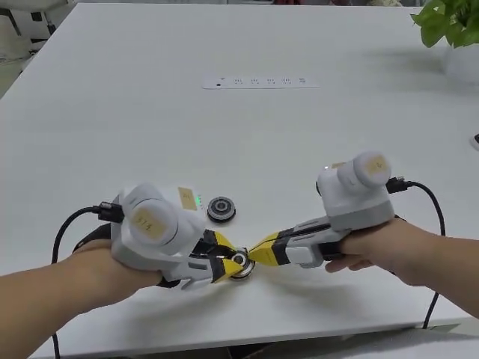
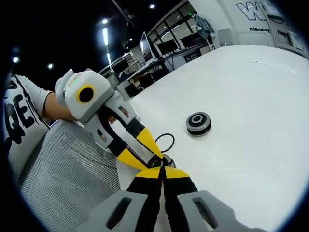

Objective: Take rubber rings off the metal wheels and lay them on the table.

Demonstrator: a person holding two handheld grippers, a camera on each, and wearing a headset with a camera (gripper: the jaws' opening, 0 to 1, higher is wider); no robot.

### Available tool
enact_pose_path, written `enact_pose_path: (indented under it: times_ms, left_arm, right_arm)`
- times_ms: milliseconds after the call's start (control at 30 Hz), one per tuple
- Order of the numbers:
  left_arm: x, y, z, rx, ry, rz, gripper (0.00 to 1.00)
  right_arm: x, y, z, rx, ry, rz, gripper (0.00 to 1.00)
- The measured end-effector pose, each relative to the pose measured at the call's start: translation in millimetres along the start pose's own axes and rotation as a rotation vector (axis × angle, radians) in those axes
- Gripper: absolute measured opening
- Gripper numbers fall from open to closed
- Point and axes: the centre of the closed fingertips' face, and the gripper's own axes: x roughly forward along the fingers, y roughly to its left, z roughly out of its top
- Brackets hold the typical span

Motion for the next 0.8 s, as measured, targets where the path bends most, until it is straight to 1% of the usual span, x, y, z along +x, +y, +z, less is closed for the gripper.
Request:
enact_pose_path:
  times_ms: [200,300,367,533,633,800]
  left_arm:
    - [0.4,-0.1,0.2,-0.002,0.001,0.001,0.12]
    - [0.7,-0.4,0.6,-0.003,-0.001,0.001,0.12]
    - [0.7,-0.6,0.7,-0.002,0.000,0.000,0.12]
    - [0.2,-1.2,1.0,-0.009,-0.002,0.000,0.13]
    - [0.3,-1.2,1.0,-0.016,-0.001,-0.005,0.13]
    - [0.4,-2.1,0.7,0.005,0.007,-0.016,0.13]
  right_arm:
    - [3.3,6.6,1.1,-0.018,0.000,0.022,0.00]
    - [3.9,11.3,3.7,-0.028,-0.011,0.042,0.00]
    - [4.0,11.7,4.5,-0.031,-0.013,0.038,0.00]
    - [1.1,3.0,1.3,-0.034,-0.005,0.009,0.00]
    - [0.5,2.3,2.3,-0.032,-0.009,0.005,0.00]
    - [1.0,1.8,0.1,-0.033,-0.003,0.003,0.00]
